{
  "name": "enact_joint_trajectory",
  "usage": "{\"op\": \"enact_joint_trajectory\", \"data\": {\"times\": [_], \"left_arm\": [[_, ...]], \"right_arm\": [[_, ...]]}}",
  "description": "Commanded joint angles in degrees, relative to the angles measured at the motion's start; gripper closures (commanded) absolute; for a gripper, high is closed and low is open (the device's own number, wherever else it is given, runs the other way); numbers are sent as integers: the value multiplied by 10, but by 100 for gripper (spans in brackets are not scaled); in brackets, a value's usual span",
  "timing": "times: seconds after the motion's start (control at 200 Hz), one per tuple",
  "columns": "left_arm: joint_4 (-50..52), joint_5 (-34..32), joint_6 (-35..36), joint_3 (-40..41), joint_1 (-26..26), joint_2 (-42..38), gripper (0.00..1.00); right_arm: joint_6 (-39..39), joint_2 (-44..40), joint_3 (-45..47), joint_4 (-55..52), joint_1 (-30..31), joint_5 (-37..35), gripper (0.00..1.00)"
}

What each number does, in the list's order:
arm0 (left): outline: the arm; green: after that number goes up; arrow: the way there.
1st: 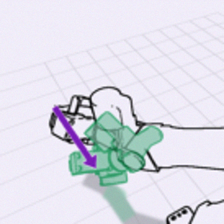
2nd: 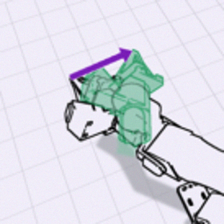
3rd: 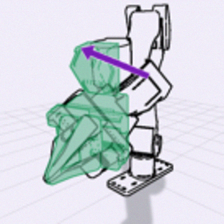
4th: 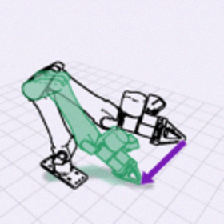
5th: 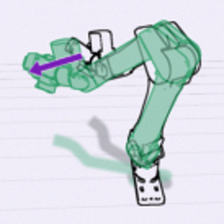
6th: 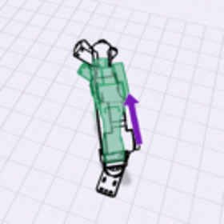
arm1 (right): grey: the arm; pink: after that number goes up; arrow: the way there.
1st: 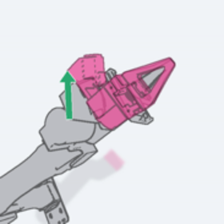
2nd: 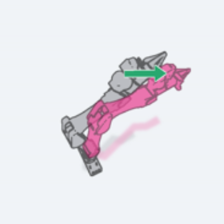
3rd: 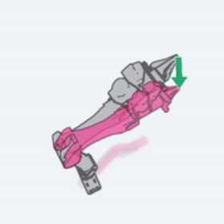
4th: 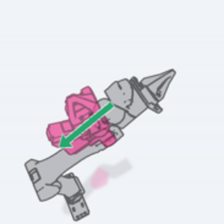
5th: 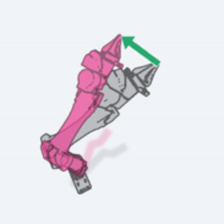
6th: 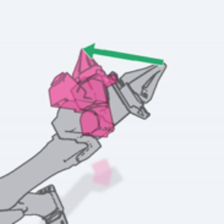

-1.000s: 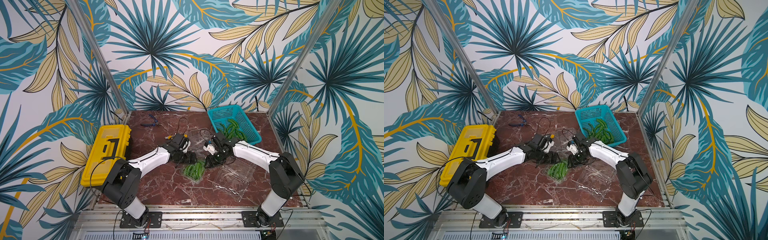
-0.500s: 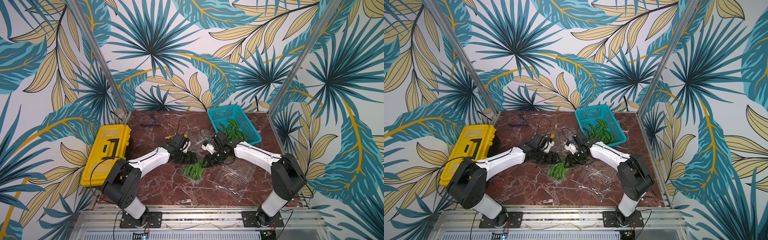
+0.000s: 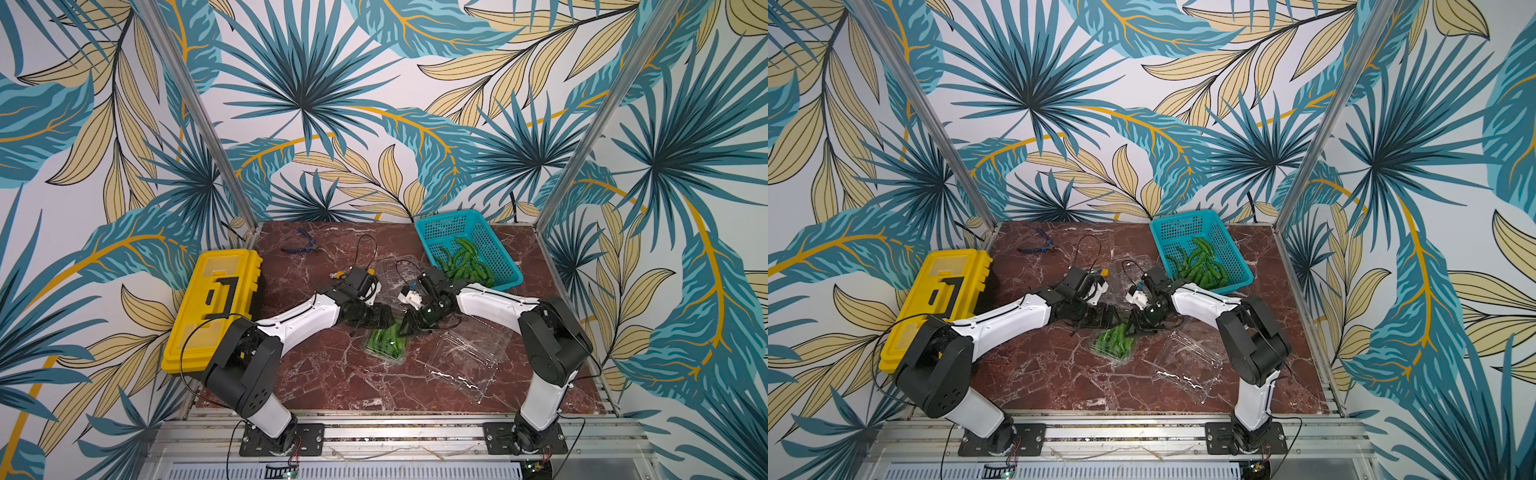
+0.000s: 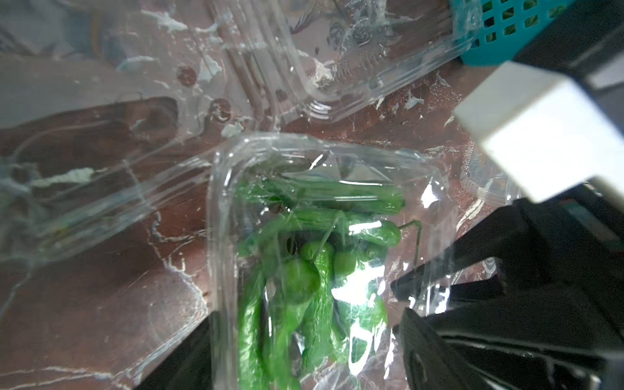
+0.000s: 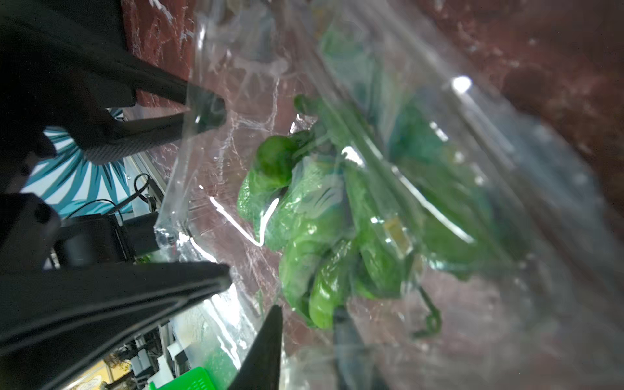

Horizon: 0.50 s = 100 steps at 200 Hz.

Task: Take small green peppers out of containers
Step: Adjust the packing box at the center of the board.

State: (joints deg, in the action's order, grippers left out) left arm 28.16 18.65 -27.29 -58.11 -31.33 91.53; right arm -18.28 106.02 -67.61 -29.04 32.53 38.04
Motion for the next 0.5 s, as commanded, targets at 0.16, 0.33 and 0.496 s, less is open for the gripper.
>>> {"op": "enact_joint_trajectory", "data": {"times": [0.16,0.33,0.496], "left_arm": [[28,-137,43,-17,-3,-84,18],[27,-194,87,-8,-43,-131,18],[22,-235,122,-16,-113,-135,17]], "right_arm": [[-45,29,-18,24,-4,-4,96],[-69,36,-40,18,-8,-1,97],[-102,48,-66,21,-18,20,97]]}}
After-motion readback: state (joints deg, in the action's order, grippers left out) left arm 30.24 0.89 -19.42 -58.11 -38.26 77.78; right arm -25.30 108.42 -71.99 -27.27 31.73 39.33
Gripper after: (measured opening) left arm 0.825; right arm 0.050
